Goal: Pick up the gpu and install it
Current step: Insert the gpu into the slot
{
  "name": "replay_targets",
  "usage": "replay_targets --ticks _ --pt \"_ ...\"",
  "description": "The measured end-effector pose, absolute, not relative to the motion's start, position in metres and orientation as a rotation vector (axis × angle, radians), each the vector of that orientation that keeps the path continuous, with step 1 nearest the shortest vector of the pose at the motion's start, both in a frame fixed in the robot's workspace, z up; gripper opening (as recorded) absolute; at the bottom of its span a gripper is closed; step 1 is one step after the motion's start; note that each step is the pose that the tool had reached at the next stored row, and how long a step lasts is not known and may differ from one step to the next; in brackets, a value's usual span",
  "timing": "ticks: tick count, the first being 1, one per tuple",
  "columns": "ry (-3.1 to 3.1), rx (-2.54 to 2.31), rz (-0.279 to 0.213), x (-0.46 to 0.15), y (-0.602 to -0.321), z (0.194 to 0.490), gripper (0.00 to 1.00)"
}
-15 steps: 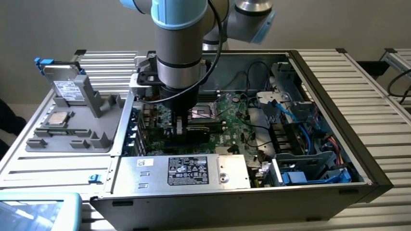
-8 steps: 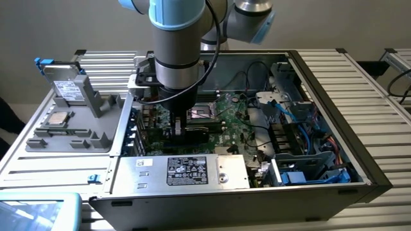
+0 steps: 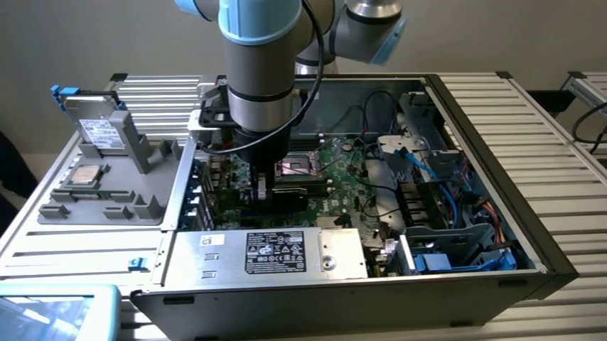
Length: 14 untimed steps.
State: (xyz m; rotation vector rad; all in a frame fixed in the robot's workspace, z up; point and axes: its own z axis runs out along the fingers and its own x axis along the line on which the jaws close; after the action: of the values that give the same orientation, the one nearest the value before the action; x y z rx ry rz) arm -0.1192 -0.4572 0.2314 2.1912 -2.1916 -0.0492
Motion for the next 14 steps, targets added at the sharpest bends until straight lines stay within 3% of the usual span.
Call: replay_targets --ticks 8,11,14 --pt "-2.199 2.196 -0.041 -0.1203 -0.457 0.2315 0.3" --pt "-2.205 2.2 -0.031 -0.1204 -0.4568 0.2315 0.47" --pt "-2.207 2.202 -0.026 -0.1202 -0.4569 0.2345 0.54"
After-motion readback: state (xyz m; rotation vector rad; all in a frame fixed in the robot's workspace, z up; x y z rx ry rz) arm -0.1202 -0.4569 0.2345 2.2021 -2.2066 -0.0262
